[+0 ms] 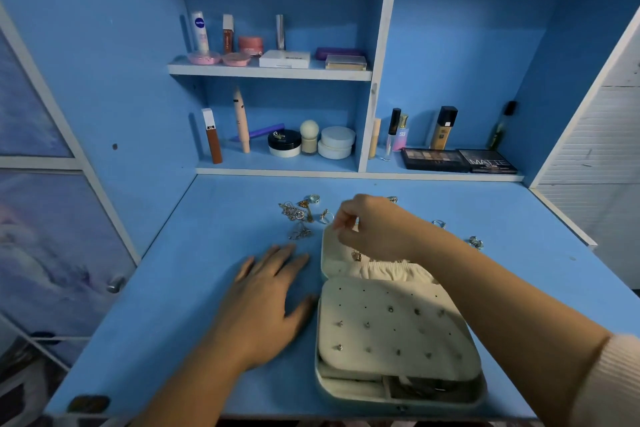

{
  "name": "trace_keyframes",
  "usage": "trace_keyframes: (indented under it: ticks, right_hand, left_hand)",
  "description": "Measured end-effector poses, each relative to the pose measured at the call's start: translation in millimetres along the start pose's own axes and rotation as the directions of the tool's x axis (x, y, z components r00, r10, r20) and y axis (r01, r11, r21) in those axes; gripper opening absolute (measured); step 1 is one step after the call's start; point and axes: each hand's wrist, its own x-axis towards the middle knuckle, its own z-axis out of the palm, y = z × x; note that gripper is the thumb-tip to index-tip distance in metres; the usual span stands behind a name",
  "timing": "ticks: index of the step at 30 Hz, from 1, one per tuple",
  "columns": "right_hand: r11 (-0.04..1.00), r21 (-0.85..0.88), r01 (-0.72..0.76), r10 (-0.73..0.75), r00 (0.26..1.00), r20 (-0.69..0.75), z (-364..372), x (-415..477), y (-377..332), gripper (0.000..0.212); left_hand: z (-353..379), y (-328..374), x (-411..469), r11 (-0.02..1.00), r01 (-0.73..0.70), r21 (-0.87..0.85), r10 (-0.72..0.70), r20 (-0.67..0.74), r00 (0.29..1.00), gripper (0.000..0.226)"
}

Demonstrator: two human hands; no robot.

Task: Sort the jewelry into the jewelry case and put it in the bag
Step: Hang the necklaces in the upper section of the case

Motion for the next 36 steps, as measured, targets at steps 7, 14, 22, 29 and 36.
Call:
trace_keyframes:
  ticks: [7,14,22,29,36]
  right_hand:
    - [0.980,-0.190,0.065,-0.035,0.987,0.157,8.8,59.2,-14.0,0.022]
    - [0.934,-0.340,0.109,-0.053,0.984,0.170,24.5,81.4,-18.0,0.013]
    - [0.963,-0.243,0.113,-0.095,0.992,0.087,19.6,77.6,-17.0,0.009]
    - [0.912,0.408,-0.034,0.060,0.997,-0.051,-5.9,46.4,-25.8,0.012]
    - [0.717,0.697,-0.014,0.021,1.000,-0.001,-36.1,-2.0,-41.4,0.017]
  left_hand:
    - [-0.5,-2.0,-1.4,0.999,0.036,-0.016,-0.036,-0.046,0.998,0.083]
    - [1.3,-5.3,-0.9,0.998,0.023,-0.056,-0.026,-0.060,0.998,0.079]
    - [2.8,-6.5,-0.2,0.997,0.013,-0.071,-0.019,-0.084,0.996,0.079]
    - [7.7,-7.2,1.3,0.990,-0.043,-0.134,0.016,-0.193,0.981,0.065]
    - [-27.9,16.3,12.5,0.715,-0.016,-0.699,-0.263,-0.290,0.920,0.026]
